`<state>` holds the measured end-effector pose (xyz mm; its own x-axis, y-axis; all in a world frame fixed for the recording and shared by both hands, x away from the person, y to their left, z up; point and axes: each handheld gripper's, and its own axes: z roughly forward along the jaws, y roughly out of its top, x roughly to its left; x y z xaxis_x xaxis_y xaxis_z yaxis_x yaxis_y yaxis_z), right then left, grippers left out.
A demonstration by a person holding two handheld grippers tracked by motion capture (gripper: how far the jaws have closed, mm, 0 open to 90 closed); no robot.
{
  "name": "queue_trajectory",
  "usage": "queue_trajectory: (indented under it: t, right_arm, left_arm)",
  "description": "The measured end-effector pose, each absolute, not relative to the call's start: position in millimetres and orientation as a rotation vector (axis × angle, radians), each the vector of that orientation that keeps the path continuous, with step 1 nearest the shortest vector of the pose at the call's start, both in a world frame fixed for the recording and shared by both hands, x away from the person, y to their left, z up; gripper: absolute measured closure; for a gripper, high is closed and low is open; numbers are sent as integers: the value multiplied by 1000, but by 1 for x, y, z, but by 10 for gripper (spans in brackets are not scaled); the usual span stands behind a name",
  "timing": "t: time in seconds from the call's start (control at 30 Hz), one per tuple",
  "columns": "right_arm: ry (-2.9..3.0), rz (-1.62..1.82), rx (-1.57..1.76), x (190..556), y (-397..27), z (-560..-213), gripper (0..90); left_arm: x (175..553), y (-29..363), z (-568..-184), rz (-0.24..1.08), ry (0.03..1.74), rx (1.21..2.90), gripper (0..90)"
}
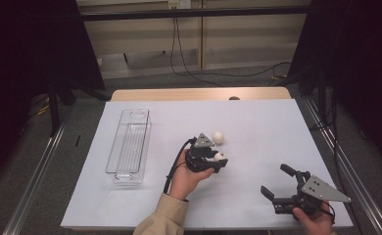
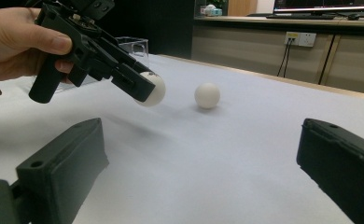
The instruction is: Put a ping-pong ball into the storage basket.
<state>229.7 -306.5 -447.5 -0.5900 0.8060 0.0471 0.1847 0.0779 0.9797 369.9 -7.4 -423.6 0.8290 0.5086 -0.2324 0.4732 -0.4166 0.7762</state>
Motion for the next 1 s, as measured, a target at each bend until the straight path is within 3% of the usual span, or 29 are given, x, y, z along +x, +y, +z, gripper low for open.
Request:
queue_trajectory:
  t: [1.0]
  right_arm:
    - [1822,1547,993,229,-308,-446,9]
  left_arm:
    - [377,21,-417,68,783,2044,511]
